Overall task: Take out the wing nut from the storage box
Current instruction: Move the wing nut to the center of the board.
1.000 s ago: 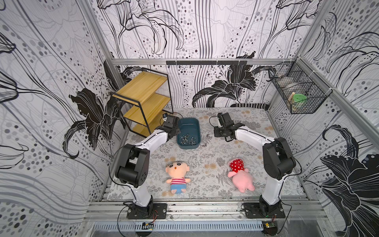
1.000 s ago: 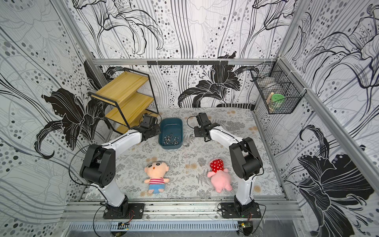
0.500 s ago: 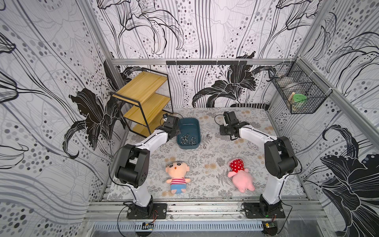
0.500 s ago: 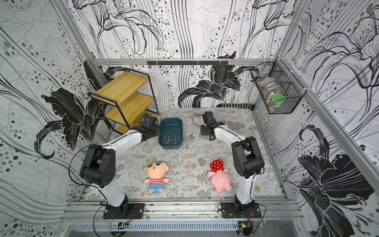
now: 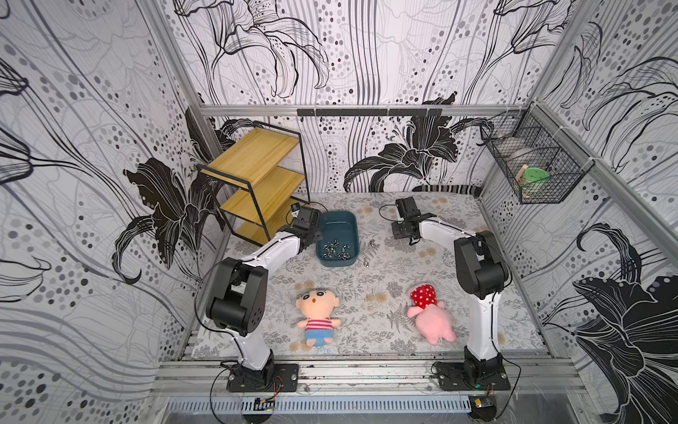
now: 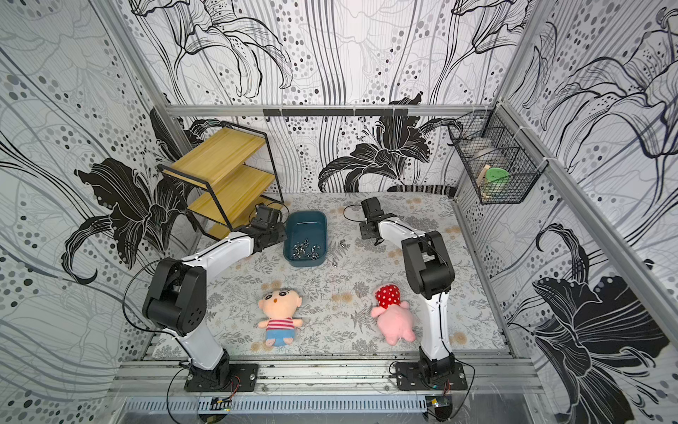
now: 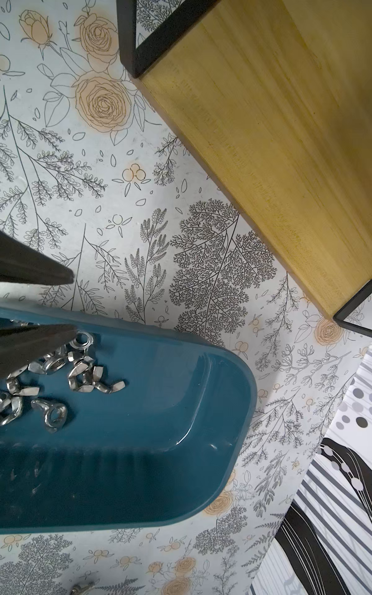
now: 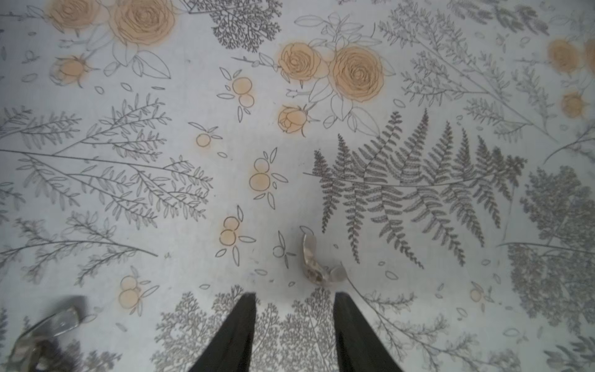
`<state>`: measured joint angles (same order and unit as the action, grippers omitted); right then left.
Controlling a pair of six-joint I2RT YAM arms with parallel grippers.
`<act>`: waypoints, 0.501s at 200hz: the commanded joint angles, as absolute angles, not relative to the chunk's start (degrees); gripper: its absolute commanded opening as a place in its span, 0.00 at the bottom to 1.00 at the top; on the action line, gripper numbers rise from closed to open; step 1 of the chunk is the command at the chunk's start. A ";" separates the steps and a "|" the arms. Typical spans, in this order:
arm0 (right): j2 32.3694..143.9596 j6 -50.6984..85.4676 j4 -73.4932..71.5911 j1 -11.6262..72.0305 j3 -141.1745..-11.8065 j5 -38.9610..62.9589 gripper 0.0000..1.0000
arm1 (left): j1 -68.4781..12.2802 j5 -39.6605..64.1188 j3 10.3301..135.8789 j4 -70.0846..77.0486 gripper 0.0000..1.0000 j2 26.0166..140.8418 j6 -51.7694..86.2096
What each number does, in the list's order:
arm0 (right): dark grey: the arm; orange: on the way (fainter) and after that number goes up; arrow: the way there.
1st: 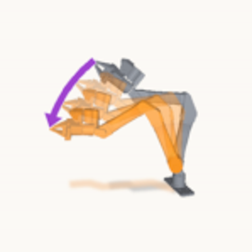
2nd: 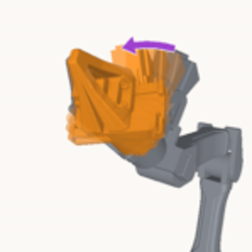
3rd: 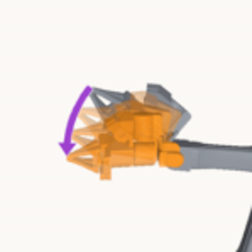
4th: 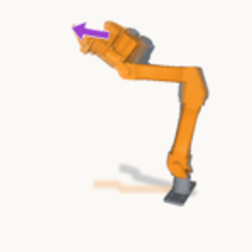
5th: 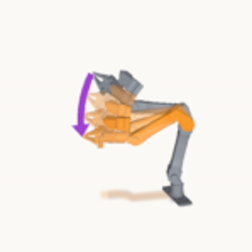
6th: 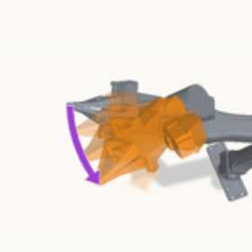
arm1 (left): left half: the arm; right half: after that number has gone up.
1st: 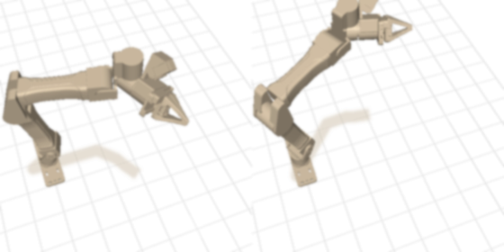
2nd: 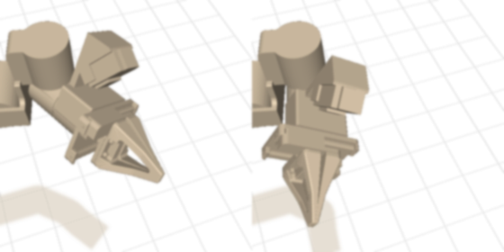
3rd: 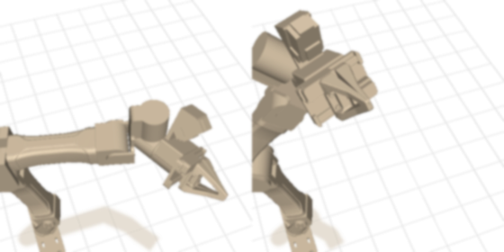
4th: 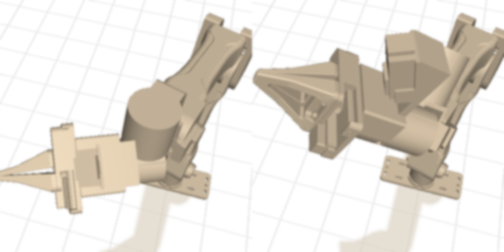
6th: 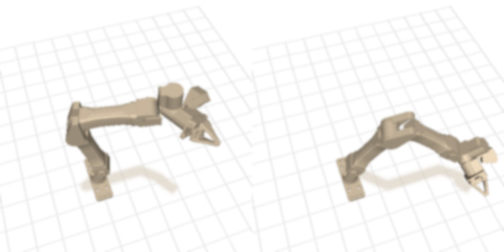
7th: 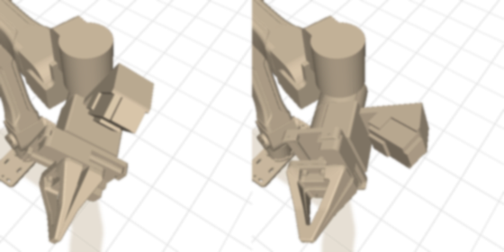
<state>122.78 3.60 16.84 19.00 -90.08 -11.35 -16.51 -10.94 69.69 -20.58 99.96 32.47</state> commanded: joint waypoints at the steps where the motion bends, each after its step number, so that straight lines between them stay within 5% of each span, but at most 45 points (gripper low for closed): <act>1: 124.50 1.08 17.06 18.23 -92.19 -12.65 0.47 | -16.83 -12.17 70.87 -20.41 0.29 99.75 31.55; 100: 128.87 -0.10 21.18 16.35 -97.17 -4.35 0.37 | -16.77 -12.39 70.66 -20.35 0.29 100.03 31.40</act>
<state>127.83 0.38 18.44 16.34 -94.48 -7.38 -16.51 -11.29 69.69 -20.58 99.96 32.27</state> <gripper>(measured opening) 0.390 0.285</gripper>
